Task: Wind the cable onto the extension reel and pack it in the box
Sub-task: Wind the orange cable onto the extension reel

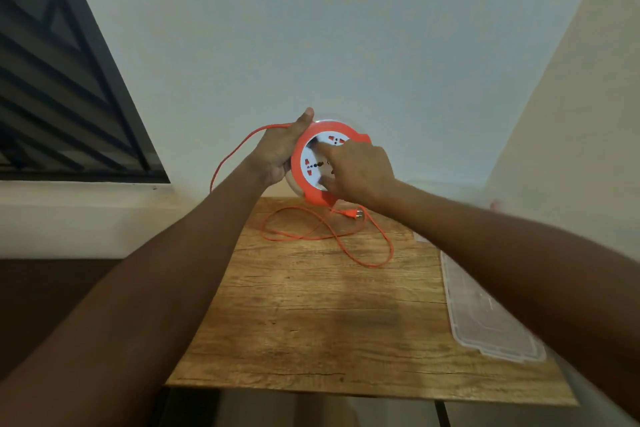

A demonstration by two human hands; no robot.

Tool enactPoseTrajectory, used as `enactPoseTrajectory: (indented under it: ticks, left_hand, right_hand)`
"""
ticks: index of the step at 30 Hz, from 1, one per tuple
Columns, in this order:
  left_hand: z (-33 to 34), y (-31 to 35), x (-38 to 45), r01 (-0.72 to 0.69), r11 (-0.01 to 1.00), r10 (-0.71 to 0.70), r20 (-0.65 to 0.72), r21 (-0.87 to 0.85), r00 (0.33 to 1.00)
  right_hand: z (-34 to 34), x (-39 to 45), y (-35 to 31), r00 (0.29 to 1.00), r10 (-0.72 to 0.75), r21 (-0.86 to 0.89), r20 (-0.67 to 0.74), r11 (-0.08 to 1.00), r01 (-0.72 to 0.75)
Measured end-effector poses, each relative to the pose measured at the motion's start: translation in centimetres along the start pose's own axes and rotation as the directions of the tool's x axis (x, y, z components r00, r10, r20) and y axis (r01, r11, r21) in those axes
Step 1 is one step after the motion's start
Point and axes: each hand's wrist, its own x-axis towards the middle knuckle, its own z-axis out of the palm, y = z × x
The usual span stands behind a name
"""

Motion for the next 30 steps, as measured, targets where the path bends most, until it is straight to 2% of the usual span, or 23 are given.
enactPoseTrajectory:
  ticks: [1, 2, 3, 4, 5, 6, 7, 8, 10, 12, 13, 14, 15, 16, 17, 18, 19, 21, 23, 27, 30]
  left_hand:
    - [0.5, -0.4, 0.0, -0.038, 0.998, 0.036, -0.027, -0.048, 0.999]
    - [1.1, -0.8, 0.0, -0.068, 0.994, 0.065, -0.043, -0.088, 0.997]
    - [1.6, -1.3, -0.1, -0.088, 0.99, 0.082, -0.055, -0.112, 0.995]
    - [2.2, -1.7, -0.1, -0.092, 0.988, 0.085, -0.062, -0.123, 0.994]
    - [2.5, -2.1, -0.1, -0.084, 0.989, 0.077, -0.064, -0.125, 0.995]
    - [2.7, -2.5, -0.2, -0.066, 0.991, 0.059, -0.064, -0.117, 0.996]
    - [2.7, -2.9, -0.1, -0.043, 0.994, 0.037, -0.061, -0.105, 0.997]
    - [2.6, -3.2, 0.0, -0.021, 0.995, 0.016, -0.049, -0.095, 0.999]
    - [1.9, -3.6, 0.2, 0.024, 0.995, -0.025, -0.004, -0.099, 1.0]
    - [1.0, -3.9, 0.6, 0.058, 0.994, -0.055, 0.029, -0.095, 0.998]
    - [0.6, -4.1, 0.8, 0.069, 0.994, -0.066, 0.041, -0.08, 0.997]
    - [0.2, -4.3, 0.9, 0.081, 0.995, -0.078, 0.046, -0.061, 0.996]
    - [-0.2, -4.4, 1.0, 0.095, 0.995, -0.093, 0.047, -0.034, 0.995]
    - [-0.5, -4.6, 1.1, 0.109, 0.994, -0.109, 0.047, 0.001, 0.993]
    - [-0.8, -4.8, 1.2, 0.125, 0.991, -0.127, 0.055, 0.037, 0.99]
    - [-1.0, -4.8, 1.2, 0.141, 0.988, -0.145, 0.077, 0.064, 0.986]
    - [-1.1, -4.8, 1.2, 0.156, 0.984, -0.164, 0.109, 0.081, 0.98]
    - [-1.2, -4.7, 1.3, 0.176, 0.977, -0.195, 0.169, 0.121, 0.966]
    - [-1.4, -4.7, 1.4, 0.194, 0.969, -0.224, 0.211, 0.156, 0.951]
    - [-1.7, -4.7, 1.6, 0.225, 0.953, -0.277, 0.282, 0.202, 0.919]
    - [-1.5, -4.7, 1.7, 0.231, 0.94, -0.304, 0.31, 0.251, 0.901]
  right_hand:
    - [0.6, -0.2, -0.4, 0.981, 0.191, 0.211, -0.019, 0.96, -0.183]
    - [1.1, -0.3, -1.0, 0.921, 0.388, 0.466, 0.025, 0.811, -0.354]
    - [1.5, -0.2, -1.6, 0.825, 0.549, 0.704, 0.136, 0.533, -0.47]
    - [2.0, -0.2, -2.4, 0.705, 0.641, 0.84, 0.303, 0.17, -0.516]
    - [2.2, -0.3, -3.2, 0.593, 0.646, 0.85, 0.48, -0.174, -0.498]
    - [2.4, -0.4, -3.9, 0.528, 0.597, 0.796, 0.604, -0.412, -0.444]
    - [2.5, -0.6, -4.3, 0.509, 0.553, 0.751, 0.66, -0.517, -0.411]
    - [2.5, -0.8, -4.5, 0.516, 0.521, 0.731, 0.68, -0.541, -0.416]
    - [2.6, -1.4, -4.5, 0.565, 0.492, 0.748, 0.662, -0.478, -0.461]
    - [2.3, -2.2, -4.3, 0.633, 0.471, 0.789, 0.614, -0.341, -0.512]
    - [2.3, -2.8, -3.9, 0.689, 0.488, 0.832, 0.536, -0.17, -0.528]
    - [2.5, -3.4, -3.2, 0.778, 0.489, 0.852, 0.395, 0.122, -0.509]
    - [2.7, -4.0, -2.3, 0.887, 0.409, 0.767, 0.214, 0.493, -0.412]
    - [2.7, -4.5, -1.3, 0.971, 0.226, 0.553, 0.077, 0.801, -0.23]
    - [2.7, -4.5, -0.2, 0.998, 0.004, 0.294, 0.055, 0.955, -0.02]
    - [2.6, -4.2, 0.9, 0.977, -0.18, 0.102, 0.114, 0.98, 0.168]
    - [2.4, -3.8, 1.7, 0.929, -0.311, -0.002, 0.201, 0.948, 0.318]
    - [1.7, -2.7, 2.8, 0.824, -0.449, -0.097, 0.345, 0.857, 0.507]
    - [0.8, -1.6, 3.3, 0.74, -0.511, -0.182, 0.438, 0.755, 0.63]
    - [-0.4, -0.6, 2.6, 0.616, -0.514, -0.316, 0.597, 0.555, 0.77]
    - [-0.7, -0.2, 1.5, 0.571, -0.542, -0.356, 0.617, 0.455, 0.816]
